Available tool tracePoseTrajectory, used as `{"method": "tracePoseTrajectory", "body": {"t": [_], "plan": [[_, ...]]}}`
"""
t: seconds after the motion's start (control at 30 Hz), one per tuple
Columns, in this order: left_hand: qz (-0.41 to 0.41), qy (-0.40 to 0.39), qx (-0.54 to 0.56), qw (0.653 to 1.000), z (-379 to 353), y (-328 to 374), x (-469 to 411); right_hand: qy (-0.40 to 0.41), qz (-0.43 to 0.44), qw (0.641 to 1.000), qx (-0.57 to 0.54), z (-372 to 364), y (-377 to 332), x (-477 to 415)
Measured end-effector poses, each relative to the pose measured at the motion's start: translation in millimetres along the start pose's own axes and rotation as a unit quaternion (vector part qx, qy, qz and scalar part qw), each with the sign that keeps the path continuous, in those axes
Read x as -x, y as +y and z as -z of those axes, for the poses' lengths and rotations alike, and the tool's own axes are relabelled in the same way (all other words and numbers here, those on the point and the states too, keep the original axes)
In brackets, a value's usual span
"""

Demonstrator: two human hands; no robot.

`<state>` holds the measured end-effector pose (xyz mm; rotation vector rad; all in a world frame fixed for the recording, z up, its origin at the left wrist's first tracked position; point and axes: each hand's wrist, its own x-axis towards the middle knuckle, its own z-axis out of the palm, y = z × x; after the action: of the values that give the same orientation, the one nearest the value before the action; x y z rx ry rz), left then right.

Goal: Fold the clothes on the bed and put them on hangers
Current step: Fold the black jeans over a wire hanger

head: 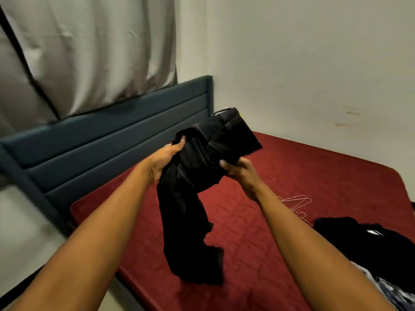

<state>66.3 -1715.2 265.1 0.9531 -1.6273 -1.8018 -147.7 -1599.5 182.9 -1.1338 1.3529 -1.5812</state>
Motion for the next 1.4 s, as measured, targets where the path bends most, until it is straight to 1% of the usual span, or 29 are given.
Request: {"method": "tracePoseTrajectory", "body": {"t": [0.03, 0.1, 0.17, 0.2, 0.23, 0.3, 0.4, 0.43, 0.53, 0.57, 0.6, 0.67, 0.73, 0.77, 0.8, 0.83, 0.87, 0.9, 0.93, 0.97, 1.0, 1.07, 1.13, 1.17, 1.23, 1.3, 1.33, 1.37, 1.4], "plan": [[-0.005, 0.021, -0.018, 1.0, 8, 2, 3, 0.001, 0.016, 1.0, -0.001, -6, -10, -8], [-0.027, 0.064, -0.024, 0.997, 26, 6, 7, 0.035, 0.035, 0.999, 0.014, -21, -32, -17], [-0.05, 0.052, 0.006, 0.997, 41, 7, 13, 0.07, 0.035, 0.995, 0.059, -29, -41, -32], [-0.07, 0.038, 0.008, 0.997, 46, 8, 17, 0.069, 0.038, 0.993, 0.088, -32, -44, -40], [-0.087, 0.032, -0.016, 0.996, 46, 9, 20, 0.063, 0.047, 0.99, 0.113, -35, -46, -45], [-0.133, 0.065, -0.059, 0.987, 48, 12, 21, 0.041, 0.08, 0.988, 0.128, -38, -55, -53], [-0.179, 0.11, -0.018, 0.978, 48, 23, 22, -0.003, 0.106, 0.99, 0.095, -41, -74, -52], [-0.192, 0.124, -0.023, 0.973, 47, 27, 22, -0.015, 0.107, 0.99, 0.091, -40, -77, -51], [-0.211, 0.158, -0.064, 0.963, 40, 30, 22, -0.01, 0.113, 0.978, 0.174, -40, -77, -50], [-0.212, 0.166, -0.069, 0.961, 37, 28, 22, -0.022, 0.105, 0.978, 0.176, -42, -74, -48], [-0.212, 0.174, -0.072, 0.959, 35, 25, 21, -0.027, 0.095, 0.984, 0.149, -45, -71, -49], [-0.203, 0.191, -0.083, 0.957, 35, 15, 18, 0.009, 0.109, 0.986, 0.127, -50, -65, -48], [-0.175, 0.219, -0.094, 0.955, 37, 3, 13, 0.075, 0.155, 0.971, 0.168, -52, -62, -48], [-0.154, 0.25, -0.118, 0.949, 36, -2, 13, 0.103, 0.175, 0.959, 0.197, -56, -61, -44], [-0.135, 0.3, -0.169, 0.929, 33, -8, 11, 0.128, 0.182, 0.949, 0.224, -61, -59, -41], [-0.13, 0.371, -0.237, 0.888, 28, -13, 11, 0.147, 0.184, 0.941, 0.243, -67, -59, -37], [-0.154, 0.438, -0.28, 0.84, 21, -20, 13, 0.164, 0.175, 0.936, 0.257, -75, -57, -33], [-0.201, 0.478, -0.284, 0.806, 12, -26, 18, 0.177, 0.17, 0.931, 0.269, -82, -55, -29], [-0.252, 0.484, -0.258, 0.798, 3, -31, 22, 0.182, 0.166, 0.929, 0.276, -89, -53, -26], [-0.278, 0.46, -0.226, 0.812, -5, -35, 28, 0.171, 0.166, 0.933, 0.27, -95, -52, -23], [-0.278, 0.423, -0.21, 0.836, -7, -40, 30, 0.143, 0.165, 0.941, 0.257, -101, -52, -23], [-0.253, 0.359, -0.204, 0.875, -4, -48, 33, 0.06, 0.141, 0.959, 0.237, -105, -50, -27], [-0.213, 0.303, -0.154, 0.916, 9, -54, 36, -0.022, 0.08, 0.975, 0.207, -102, -48, -34], [-0.191, 0.271, -0.141, 0.933, 15, -56, 37, -0.069, 0.05, 0.981, 0.172, -97, -47, -36], [-0.172, 0.193, -0.154, 0.954, 30, -65, 41, -0.185, 0.003, 0.977, 0.104, -86, -49, -34], [-0.163, 0.111, -0.166, 0.966, 40, -77, 43, -0.282, -0.022, 0.957, 0.068, -79, -59, -28], [-0.147, 0.088, -0.175, 0.97, 44, -82, 43, -0.303, -0.02, 0.951, 0.053, -77, -63, -27], [-0.117, 0.091, -0.185, 0.971, 46, -89, 42, -0.299, -0.015, 0.953, 0.04, -78, -65, -30], [-0.09, 0.131, -0.207, 0.965, 48, -97, 39, -0.273, -0.009, 0.961, 0.035, -79, -65, -34]]}}
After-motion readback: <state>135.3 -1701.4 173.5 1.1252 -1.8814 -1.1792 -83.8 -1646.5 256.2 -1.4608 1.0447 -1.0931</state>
